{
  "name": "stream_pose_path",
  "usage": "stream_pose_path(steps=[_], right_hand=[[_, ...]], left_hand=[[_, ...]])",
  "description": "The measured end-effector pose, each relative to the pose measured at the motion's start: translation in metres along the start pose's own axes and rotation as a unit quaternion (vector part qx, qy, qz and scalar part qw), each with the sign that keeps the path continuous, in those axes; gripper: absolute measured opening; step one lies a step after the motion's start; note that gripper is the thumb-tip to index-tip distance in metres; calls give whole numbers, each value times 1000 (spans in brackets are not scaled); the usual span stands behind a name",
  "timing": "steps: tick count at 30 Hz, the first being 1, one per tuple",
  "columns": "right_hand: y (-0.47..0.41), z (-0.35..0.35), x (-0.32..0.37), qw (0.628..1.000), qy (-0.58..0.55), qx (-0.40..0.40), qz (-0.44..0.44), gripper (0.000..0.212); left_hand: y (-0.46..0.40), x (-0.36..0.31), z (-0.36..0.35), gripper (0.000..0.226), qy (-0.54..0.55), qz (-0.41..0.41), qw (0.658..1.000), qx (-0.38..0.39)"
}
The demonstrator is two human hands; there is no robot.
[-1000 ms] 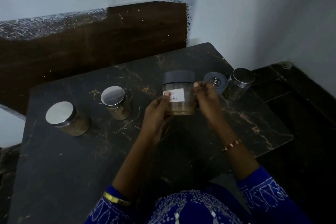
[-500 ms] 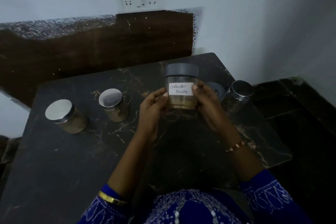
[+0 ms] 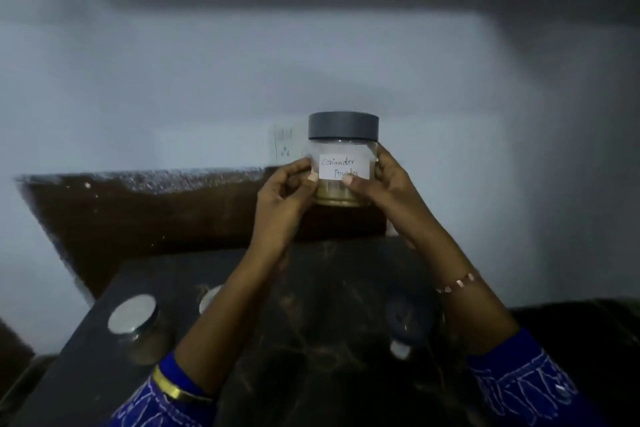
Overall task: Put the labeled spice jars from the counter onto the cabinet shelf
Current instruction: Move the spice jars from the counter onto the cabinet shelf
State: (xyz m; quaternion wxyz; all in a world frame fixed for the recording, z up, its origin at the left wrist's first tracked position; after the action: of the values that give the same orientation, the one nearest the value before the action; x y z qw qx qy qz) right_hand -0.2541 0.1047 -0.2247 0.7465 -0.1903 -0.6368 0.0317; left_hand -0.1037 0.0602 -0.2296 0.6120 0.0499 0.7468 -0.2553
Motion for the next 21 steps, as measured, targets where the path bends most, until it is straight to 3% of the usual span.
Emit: stream_pose_path(steps=[6, 10, 15, 21], right_hand=[[-63, 7, 107, 983, 96, -21, 156, 66], [-93, 9, 153, 974, 74, -36, 211, 67], [-135, 13, 195, 969, 20, -75, 234, 50], [-184, 16, 234, 959, 82, -122, 242, 55]], left_hand=[[-58, -91, -7, 38, -122, -221, 964, -83], [-84, -135, -9, 36, -145, -311, 935, -89], [-124, -175, -6, 42, -169, -338, 925, -29], [-181, -215, -5, 43, -190, -329, 925, -27]])
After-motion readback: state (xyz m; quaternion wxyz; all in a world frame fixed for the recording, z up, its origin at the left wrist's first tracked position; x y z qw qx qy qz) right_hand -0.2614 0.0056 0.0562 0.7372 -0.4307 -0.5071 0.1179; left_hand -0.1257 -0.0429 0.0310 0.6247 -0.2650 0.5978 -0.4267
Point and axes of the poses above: each hand's wrist, its own y-axis away from the middle knuckle, its own z-axis out of the back of the hand, x = y × z, the point moved 2 cm from there along -y, towards the middle knuckle, and after that the axes turned 4 degrees about x, right-handed, at the moved point
